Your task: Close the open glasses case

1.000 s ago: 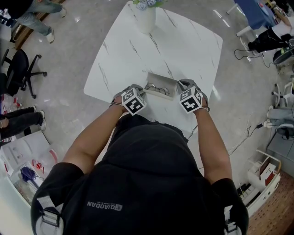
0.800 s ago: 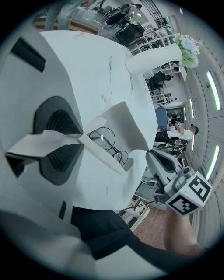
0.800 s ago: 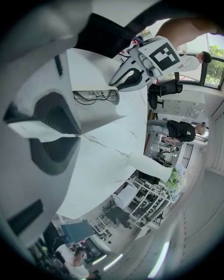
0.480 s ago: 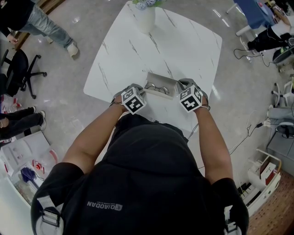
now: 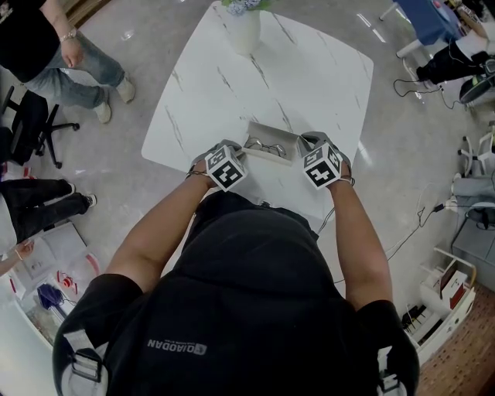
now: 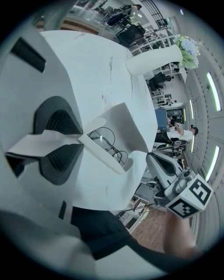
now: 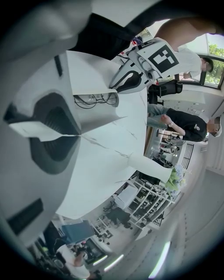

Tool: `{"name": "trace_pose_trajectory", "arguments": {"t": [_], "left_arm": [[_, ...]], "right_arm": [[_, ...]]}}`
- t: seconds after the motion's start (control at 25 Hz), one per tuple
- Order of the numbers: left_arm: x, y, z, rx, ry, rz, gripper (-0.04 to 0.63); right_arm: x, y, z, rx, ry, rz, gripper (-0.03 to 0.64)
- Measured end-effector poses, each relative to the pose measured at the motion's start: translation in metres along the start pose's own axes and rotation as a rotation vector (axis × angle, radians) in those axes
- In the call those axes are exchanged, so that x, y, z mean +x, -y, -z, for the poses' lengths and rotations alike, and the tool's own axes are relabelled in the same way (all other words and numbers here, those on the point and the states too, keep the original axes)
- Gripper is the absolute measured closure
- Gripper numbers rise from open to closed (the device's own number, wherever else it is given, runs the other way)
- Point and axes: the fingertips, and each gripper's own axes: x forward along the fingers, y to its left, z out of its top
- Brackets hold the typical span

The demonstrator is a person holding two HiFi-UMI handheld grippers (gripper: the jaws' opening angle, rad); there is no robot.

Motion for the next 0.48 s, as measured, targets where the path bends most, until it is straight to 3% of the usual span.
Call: {"name": "trace_pose_trajectory", "arguments": {"t": [0.48], "left_arm": [[0.0011, -0.001, -0.0001, -0.01, 0.01, -0.002, 0.523]], "right_arm": [[-0.0037, -0.0071, 0.0012, 0.029, 0.01, 0.01, 0.603]]}}
